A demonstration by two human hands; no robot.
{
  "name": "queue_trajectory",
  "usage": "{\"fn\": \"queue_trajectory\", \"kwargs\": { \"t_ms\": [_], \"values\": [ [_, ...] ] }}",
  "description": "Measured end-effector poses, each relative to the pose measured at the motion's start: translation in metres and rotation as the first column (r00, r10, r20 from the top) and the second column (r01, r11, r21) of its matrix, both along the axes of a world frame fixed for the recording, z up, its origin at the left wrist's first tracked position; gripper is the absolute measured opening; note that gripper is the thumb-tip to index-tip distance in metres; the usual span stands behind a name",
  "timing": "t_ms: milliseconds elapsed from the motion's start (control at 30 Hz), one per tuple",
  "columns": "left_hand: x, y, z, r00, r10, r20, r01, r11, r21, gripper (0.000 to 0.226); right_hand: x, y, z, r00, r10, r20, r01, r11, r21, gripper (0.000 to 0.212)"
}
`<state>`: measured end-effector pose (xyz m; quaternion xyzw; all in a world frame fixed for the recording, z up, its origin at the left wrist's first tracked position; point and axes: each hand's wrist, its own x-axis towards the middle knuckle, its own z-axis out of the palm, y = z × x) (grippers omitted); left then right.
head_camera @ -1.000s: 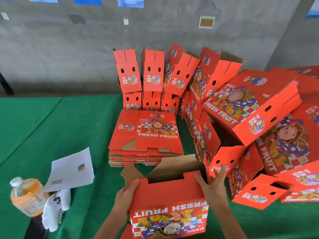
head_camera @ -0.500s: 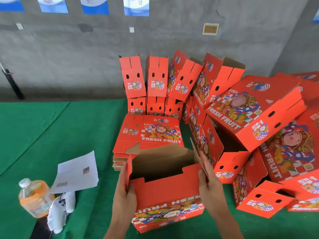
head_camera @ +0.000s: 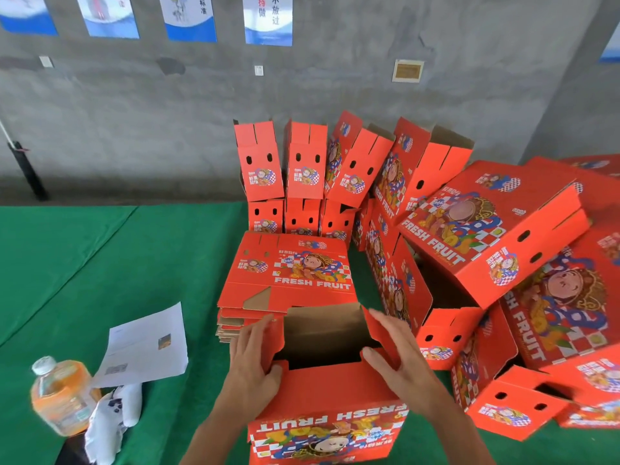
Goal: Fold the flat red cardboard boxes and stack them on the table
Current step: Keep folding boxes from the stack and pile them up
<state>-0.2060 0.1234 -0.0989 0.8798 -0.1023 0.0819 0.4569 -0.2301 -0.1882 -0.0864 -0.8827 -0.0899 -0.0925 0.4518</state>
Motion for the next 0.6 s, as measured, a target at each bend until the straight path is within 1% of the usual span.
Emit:
{"fn": "queue_trajectory", "kwargs": {
  "t_ms": [33, 100, 167, 233, 300, 333, 400, 433, 500, 533, 567, 600],
  "values": [
    [0.004, -0.004, 0.004, 0.999, 0.015, 0.03, -0.014, 1.0, -0.006, 0.074, 0.005, 0.003, 0.005, 1.0, 0.017, 0.0, -0.017, 1.0, -0.013, 0.063],
    [0.009, -0.011, 0.006, 0.998, 0.007, 0.062, -0.003, 0.998, -0.066, 0.064, 0.013, 0.01, 0.01, 0.999, 0.035, -0.006, -0.034, 0.998, 0.048, 0.059],
    [0.01, -0.014, 0.005, 0.999, -0.039, 0.029, 0.043, 0.988, -0.15, 0.061, 0.021, 0.014, 0.011, 0.999, 0.038, -0.01, -0.037, 0.992, 0.118, 0.05],
    [0.012, -0.011, 0.002, 0.998, -0.056, 0.005, 0.056, 0.978, -0.2, 0.061, 0.028, 0.015, 0.012, 0.998, 0.054, -0.034, -0.047, 0.985, 0.166, 0.043],
    [0.014, -0.008, -0.001, 0.998, -0.07, -0.003, 0.068, 0.978, -0.198, 0.065, 0.038, 0.013, 0.015, 0.995, 0.061, -0.076, -0.046, 0.982, 0.185, 0.039],
    [0.015, -0.007, -0.003, 0.996, -0.091, 0.004, 0.09, 0.981, -0.173, 0.068, 0.042, 0.012, 0.017, 0.992, 0.062, -0.11, -0.042, 0.983, 0.177, 0.038],
    [0.018, -0.005, -0.009, 0.989, -0.142, 0.033, 0.144, 0.987, -0.067, 0.067, 0.048, 0.011, 0.017, 0.984, 0.073, -0.162, -0.057, 0.993, 0.107, 0.031],
    [0.019, -0.005, -0.012, 0.987, -0.156, 0.026, 0.156, 0.988, -0.002, 0.059, 0.05, 0.009, 0.016, 0.985, 0.086, -0.146, -0.082, 0.996, 0.034, 0.032],
    [0.02, -0.007, -0.015, 0.986, -0.155, -0.062, 0.16, 0.984, 0.082, 0.045, 0.05, 0.005, 0.008, 0.989, 0.113, -0.1, -0.124, 0.986, -0.111, 0.053],
    [0.021, -0.007, -0.016, 0.985, -0.143, -0.099, 0.152, 0.984, 0.091, 0.038, 0.05, 0.005, 0.005, 0.989, 0.108, -0.097, -0.121, 0.983, -0.141, 0.062],
    [0.022, -0.007, -0.018, 0.984, -0.137, -0.113, 0.147, 0.985, 0.087, 0.03, 0.049, 0.005, 0.001, 0.99, 0.088, -0.112, -0.102, 0.986, -0.131, 0.07],
    [0.024, -0.008, -0.018, 0.986, -0.135, -0.1, 0.143, 0.986, 0.085, 0.028, 0.049, 0.003, -0.003, 0.99, 0.06, -0.126, -0.071, 0.994, -0.088, 0.076]
  ]
}}
